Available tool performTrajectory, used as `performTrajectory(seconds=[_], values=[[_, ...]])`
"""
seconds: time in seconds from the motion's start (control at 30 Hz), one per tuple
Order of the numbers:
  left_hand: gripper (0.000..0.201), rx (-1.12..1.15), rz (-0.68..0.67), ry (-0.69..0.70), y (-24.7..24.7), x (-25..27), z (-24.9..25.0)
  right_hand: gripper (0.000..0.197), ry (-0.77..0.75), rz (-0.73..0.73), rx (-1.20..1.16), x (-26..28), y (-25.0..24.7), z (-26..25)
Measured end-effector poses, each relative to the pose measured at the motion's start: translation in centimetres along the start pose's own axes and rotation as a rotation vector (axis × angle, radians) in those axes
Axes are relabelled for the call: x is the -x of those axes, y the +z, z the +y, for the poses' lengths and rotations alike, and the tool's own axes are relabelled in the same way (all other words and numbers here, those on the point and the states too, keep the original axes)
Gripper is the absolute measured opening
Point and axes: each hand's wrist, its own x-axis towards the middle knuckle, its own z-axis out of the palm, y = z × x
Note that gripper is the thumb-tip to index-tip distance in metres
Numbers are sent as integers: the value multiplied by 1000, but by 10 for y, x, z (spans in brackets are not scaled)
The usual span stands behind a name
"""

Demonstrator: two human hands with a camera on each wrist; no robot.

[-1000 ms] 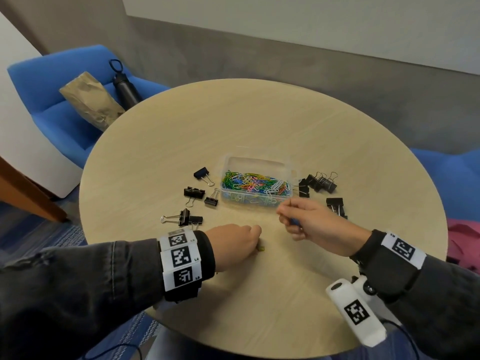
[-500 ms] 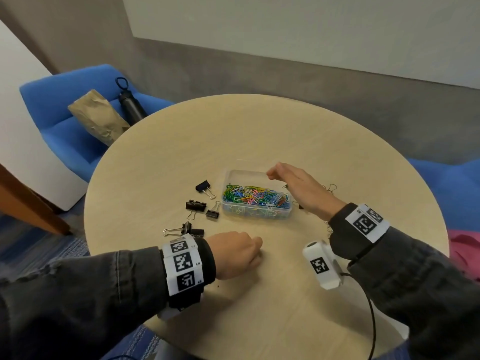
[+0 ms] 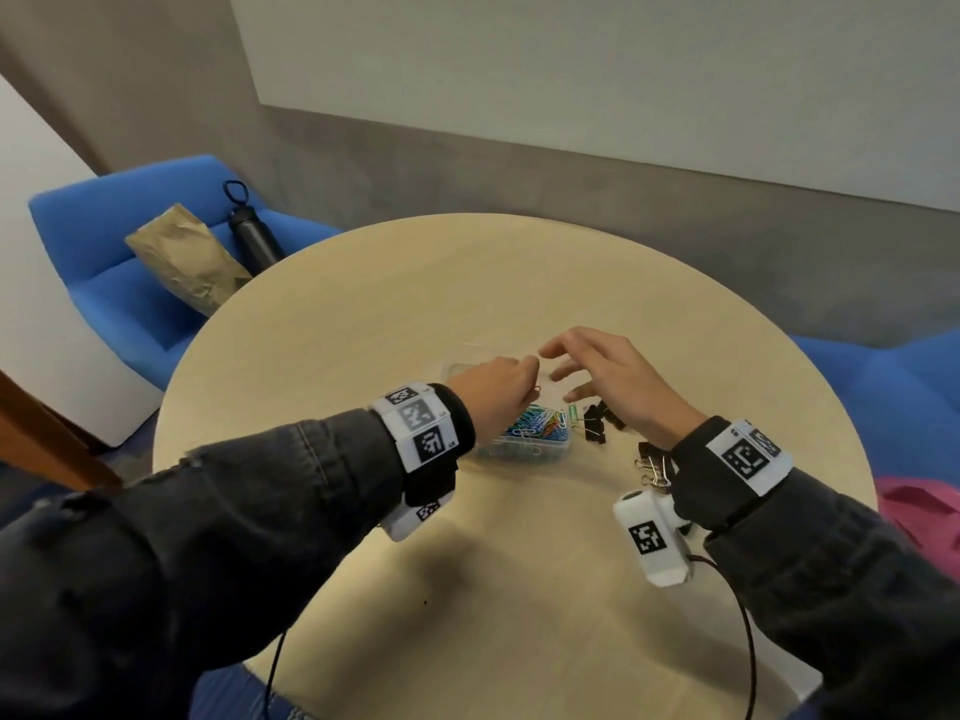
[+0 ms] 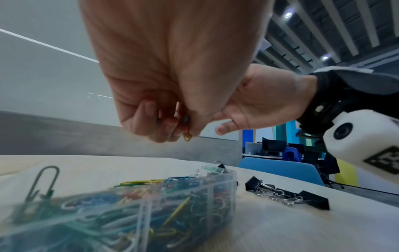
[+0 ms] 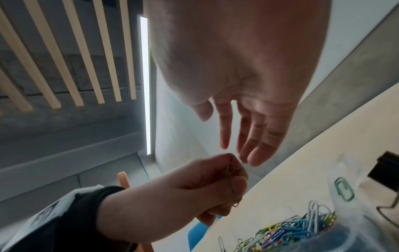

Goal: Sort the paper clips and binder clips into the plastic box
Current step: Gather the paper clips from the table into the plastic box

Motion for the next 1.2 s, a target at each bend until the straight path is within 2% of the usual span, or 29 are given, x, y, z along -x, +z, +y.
performTrajectory(seconds=[0.07, 0.13, 0.27, 0.43, 0.53, 0.6, 0.7, 1.03, 1.2], values=[[23, 28, -29, -7, -1, -6, 2, 29, 8, 99, 128, 0, -9, 6], [26, 48, -66, -16, -1, -10, 4, 22, 51, 128, 256, 2, -16, 12], [39, 38, -83, 29, -3, -9, 4, 18, 107, 34, 430, 11, -17, 24], [34, 50, -16, 51, -3, 1, -4, 26, 63, 28, 631, 12, -8, 31], [36, 12, -9, 8, -4, 11, -14, 40, 88, -62, 798, 10, -7, 30], [41, -9, -19, -36, -6, 19, -21, 48, 94, -88, 830, 8, -7, 29], [47, -21, -50, -83, -7, 28, -31, 49, 83, -64, 852, 3, -6, 28], [53, 24, -131, -86, 0, 40, -45, 29, 74, -79, 871, -5, -8, 24], [55, 46, -185, -36, 8, 43, -44, 22, 48, -81, 881, -3, -11, 24]])
